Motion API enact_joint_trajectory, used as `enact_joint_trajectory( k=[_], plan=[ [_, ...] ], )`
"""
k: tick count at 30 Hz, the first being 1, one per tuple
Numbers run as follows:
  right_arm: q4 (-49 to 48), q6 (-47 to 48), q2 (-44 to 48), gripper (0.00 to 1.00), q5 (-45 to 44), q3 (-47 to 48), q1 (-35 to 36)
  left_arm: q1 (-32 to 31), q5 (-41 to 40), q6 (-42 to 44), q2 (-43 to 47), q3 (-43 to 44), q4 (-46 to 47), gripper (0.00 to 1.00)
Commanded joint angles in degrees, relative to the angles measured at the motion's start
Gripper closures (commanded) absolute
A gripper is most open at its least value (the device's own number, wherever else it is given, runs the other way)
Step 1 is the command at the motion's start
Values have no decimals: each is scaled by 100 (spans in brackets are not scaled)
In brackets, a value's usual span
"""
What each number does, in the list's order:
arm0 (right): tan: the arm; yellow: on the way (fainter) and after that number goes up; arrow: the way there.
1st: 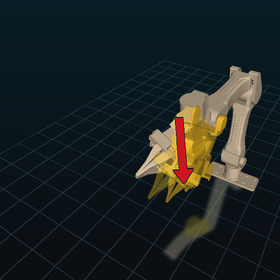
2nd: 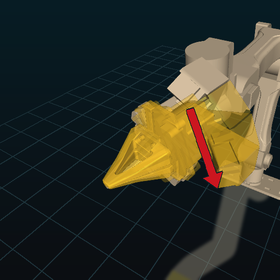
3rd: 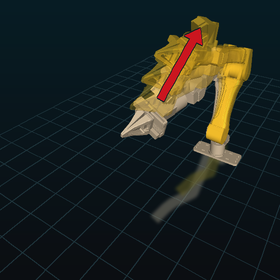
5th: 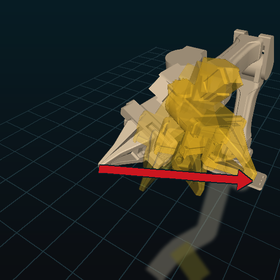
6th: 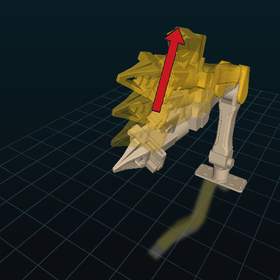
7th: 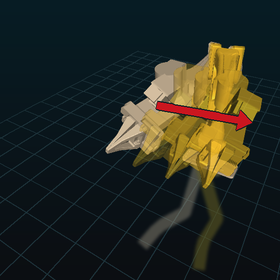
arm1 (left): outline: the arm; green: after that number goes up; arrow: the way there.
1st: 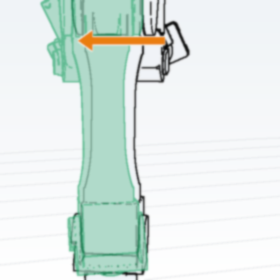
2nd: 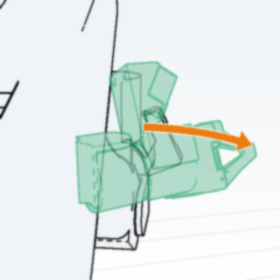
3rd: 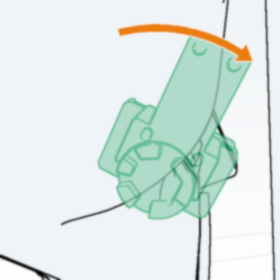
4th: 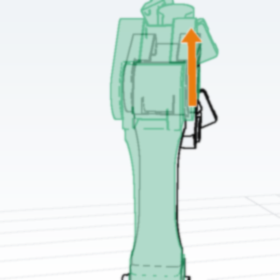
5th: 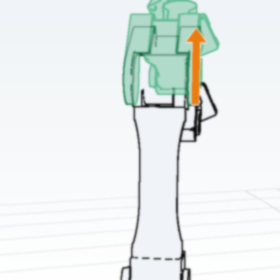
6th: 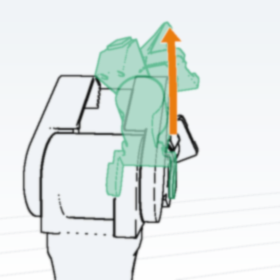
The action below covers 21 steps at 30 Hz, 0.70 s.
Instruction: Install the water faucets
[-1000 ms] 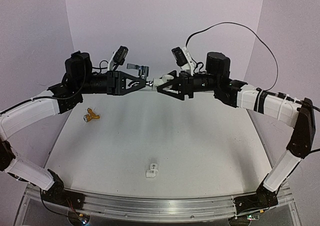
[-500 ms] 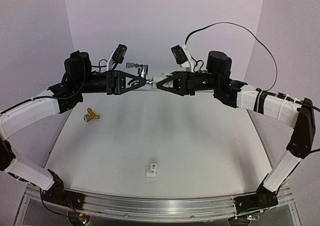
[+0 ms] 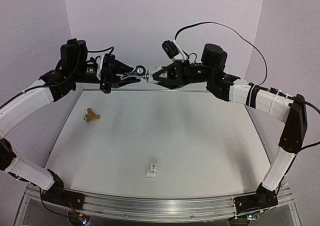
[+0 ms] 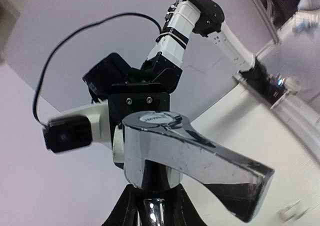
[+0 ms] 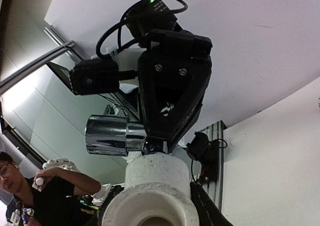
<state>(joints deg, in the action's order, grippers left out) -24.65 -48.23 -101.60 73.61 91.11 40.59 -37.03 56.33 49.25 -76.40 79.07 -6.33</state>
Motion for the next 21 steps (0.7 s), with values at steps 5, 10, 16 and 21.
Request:
enact_joint_trajectory(
  k=[5, 10, 16, 21],
  plan=[
    [-669, -2626, -1130, 100, 45, 1827, -140, -226, -1061, 8219, -136, 1540, -3026, 100],
    [-729, -2521, -815, 100, -137, 1369, -170, -303, -2116, 10030, -157, 1386, -3777, 100],
    [-926, -2890, -843, 100, -238, 1105, -179, -315, -2480, 10240, 167, 1124, -4073, 100],
    [-919, -2891, -587, 64, -320, 733, -275, -355, -2271, 8926, 443, 1067, -4048, 100]
  ],
)
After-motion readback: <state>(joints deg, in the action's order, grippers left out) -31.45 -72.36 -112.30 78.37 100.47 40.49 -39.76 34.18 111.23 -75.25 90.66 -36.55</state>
